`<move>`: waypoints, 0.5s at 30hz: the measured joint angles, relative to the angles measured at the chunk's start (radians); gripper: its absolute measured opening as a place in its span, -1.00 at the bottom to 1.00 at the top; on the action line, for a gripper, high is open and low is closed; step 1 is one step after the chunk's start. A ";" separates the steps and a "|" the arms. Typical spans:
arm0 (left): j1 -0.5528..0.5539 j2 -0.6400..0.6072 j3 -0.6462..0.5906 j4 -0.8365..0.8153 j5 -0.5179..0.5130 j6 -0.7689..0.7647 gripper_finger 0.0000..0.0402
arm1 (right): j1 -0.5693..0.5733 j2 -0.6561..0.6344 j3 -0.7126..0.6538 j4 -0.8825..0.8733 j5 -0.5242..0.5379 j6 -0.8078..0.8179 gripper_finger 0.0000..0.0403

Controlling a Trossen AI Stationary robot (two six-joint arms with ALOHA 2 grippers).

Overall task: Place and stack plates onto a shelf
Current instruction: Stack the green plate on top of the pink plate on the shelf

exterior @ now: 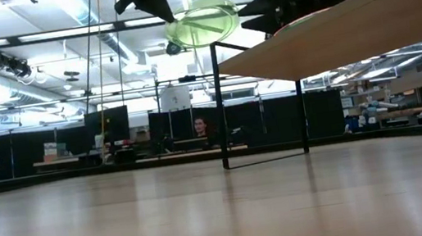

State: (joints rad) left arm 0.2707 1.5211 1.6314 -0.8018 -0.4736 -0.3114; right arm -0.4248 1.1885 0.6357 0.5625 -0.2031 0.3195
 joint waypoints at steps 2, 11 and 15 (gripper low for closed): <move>0.000 0.000 0.000 0.009 0.000 0.000 -0.98 | 0.000 0.000 0.000 0.022 0.000 0.000 -0.20; 0.000 0.001 0.000 0.063 0.000 0.000 -0.97 | 0.019 0.000 0.000 0.061 0.095 -0.006 -0.31; 0.000 0.001 0.000 0.063 0.000 0.000 -0.97 | 0.023 0.000 0.000 0.065 0.107 -0.007 -0.42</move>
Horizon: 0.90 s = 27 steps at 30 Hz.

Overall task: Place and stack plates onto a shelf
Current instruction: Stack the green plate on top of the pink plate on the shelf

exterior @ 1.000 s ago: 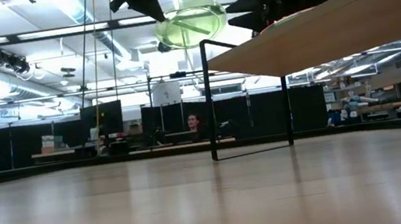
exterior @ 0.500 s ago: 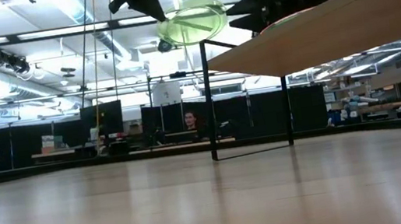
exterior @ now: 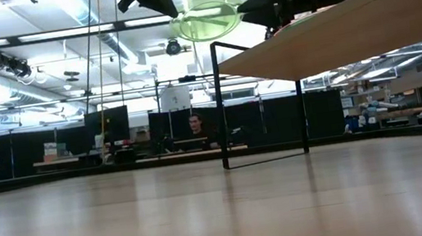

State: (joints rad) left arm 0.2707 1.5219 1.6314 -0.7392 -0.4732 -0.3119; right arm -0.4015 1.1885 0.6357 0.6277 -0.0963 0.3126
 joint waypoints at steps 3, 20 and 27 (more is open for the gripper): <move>0.000 0.000 0.000 0.000 0.000 0.000 -0.97 | 0.000 0.000 0.000 0.000 0.003 0.001 -0.50; 0.000 0.000 0.000 0.011 -0.001 0.001 -0.96 | 0.000 0.000 0.000 -0.002 0.033 0.007 -0.86; 0.002 -0.002 0.000 0.021 0.057 0.006 -0.91 | -0.001 0.000 -0.001 -0.004 0.034 0.008 -0.88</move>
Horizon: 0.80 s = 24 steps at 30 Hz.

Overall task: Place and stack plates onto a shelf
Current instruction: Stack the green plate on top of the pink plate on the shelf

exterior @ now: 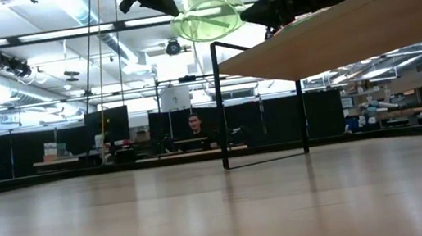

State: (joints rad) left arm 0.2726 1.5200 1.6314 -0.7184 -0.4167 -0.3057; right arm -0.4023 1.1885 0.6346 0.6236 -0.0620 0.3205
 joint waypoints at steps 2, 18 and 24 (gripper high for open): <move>0.000 0.000 0.000 0.003 0.005 0.004 -0.86 | 0.000 0.000 0.000 0.003 0.000 0.000 -0.88; -0.039 -0.003 -0.001 0.038 0.025 0.148 -0.36 | 0.001 0.000 0.000 0.005 0.014 -0.001 -0.97; -0.042 -0.040 -0.001 0.036 0.024 0.164 -0.35 | 0.001 0.000 0.000 0.005 0.014 -0.001 -0.97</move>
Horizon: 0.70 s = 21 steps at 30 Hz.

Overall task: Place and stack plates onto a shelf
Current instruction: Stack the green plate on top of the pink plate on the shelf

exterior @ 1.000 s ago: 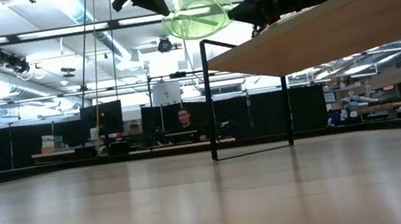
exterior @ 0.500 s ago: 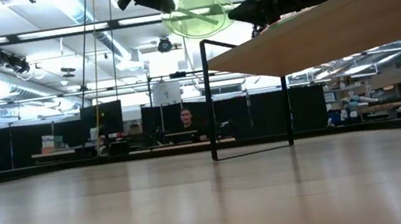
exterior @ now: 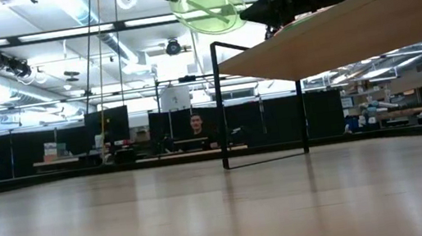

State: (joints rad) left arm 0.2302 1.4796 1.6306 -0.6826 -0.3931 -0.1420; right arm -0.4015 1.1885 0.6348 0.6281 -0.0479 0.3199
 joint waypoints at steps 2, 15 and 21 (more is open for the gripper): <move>0.000 -0.015 0.000 -0.001 -0.002 -0.002 -0.35 | 0.000 0.000 0.000 0.000 0.000 0.000 -0.97; -0.052 -0.141 0.000 -0.266 -0.003 -0.003 -0.35 | -0.002 -0.067 0.001 -0.074 -0.016 0.005 -0.97; -0.131 -0.155 -0.011 -0.414 -0.009 -0.030 -0.35 | -0.013 -0.176 0.001 -0.214 -0.039 0.071 -0.97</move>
State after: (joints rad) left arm 0.0988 1.3243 1.6197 -1.0963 -0.4022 -0.1722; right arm -0.4140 1.0127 0.6357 0.4138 -0.0866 0.3907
